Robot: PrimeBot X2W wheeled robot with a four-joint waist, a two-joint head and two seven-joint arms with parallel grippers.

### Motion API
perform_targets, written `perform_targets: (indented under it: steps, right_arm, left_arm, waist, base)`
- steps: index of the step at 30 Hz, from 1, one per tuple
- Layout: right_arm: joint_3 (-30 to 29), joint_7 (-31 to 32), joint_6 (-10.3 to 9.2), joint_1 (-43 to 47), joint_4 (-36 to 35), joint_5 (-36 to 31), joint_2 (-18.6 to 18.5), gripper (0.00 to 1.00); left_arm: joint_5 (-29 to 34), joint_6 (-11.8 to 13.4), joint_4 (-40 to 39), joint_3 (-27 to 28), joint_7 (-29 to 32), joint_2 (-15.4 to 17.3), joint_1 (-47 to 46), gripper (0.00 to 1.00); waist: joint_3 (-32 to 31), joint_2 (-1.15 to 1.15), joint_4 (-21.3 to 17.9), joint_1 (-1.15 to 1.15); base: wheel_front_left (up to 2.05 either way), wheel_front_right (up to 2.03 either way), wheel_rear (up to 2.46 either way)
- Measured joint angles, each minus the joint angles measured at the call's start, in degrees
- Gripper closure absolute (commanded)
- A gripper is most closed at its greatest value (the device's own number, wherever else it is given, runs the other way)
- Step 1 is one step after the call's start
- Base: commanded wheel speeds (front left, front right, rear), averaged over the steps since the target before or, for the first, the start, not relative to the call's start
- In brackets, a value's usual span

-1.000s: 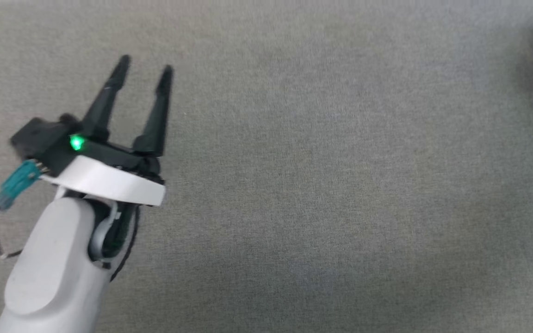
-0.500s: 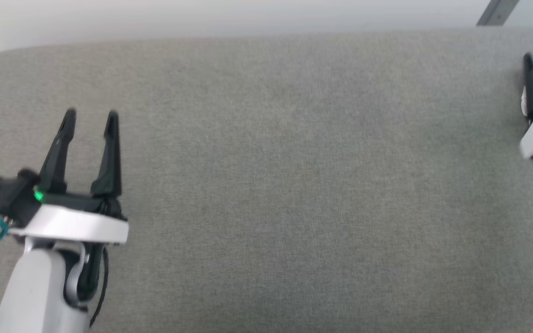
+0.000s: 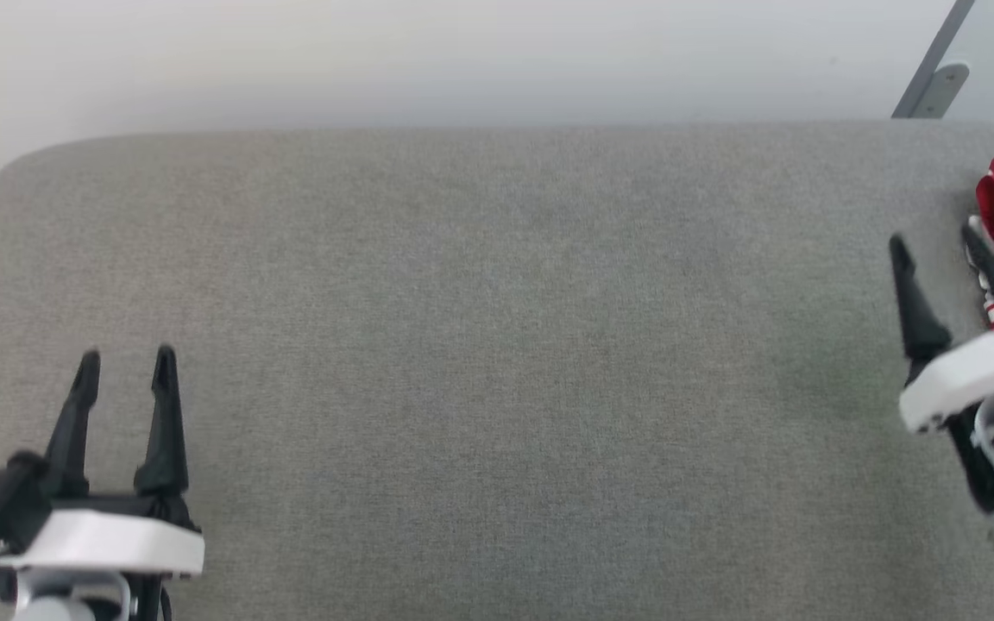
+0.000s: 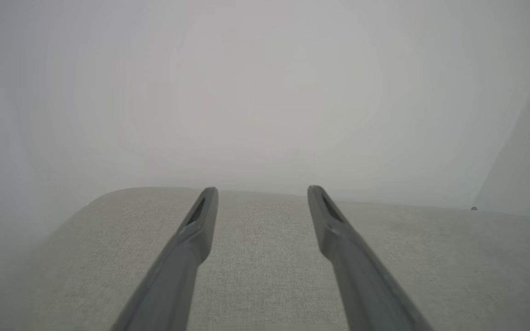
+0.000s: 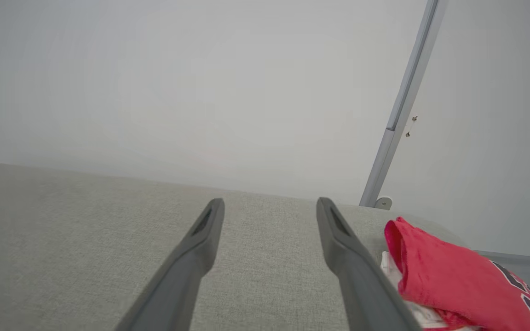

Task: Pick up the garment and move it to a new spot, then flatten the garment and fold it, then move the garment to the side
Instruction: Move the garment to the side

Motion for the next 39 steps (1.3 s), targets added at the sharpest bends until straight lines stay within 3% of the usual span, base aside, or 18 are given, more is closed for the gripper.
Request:
perform_targets:
  steps: [10, 24, 39]
  right_arm:
    - [-2.71, 0.0, 0.0, 12.12, -8.34, -0.67, 2.34, 0.0]
    - [-7.27, 0.0, -0.01, 26.62, -16.45, -0.98, 7.49, 0.0]
    - [-9.49, 0.0, -0.01, 32.98, -21.11, -0.98, 11.38, 0.0]
  left_arm:
    - [0.35, 0.0, -0.86, 2.71, 0.0, -2.14, 7.28, 0.0]
    - [-2.41, 0.0, -1.54, 3.88, 0.0, -2.32, 14.19, 0.0]
    - [-2.72, 0.0, -2.29, 2.48, 0.0, -2.14, 16.58, 0.0]
  waist:
    - [-3.36, 0.0, 0.78, 0.0]
    - [-7.41, 0.0, 2.03, 0.0]
    - [-8.64, 0.0, 1.19, 0.0]
  base:
    - [0.0, 0.0, 0.0]
    - [0.0, 0.0, 0.0]
    - [0.0, 0.0, 0.0]
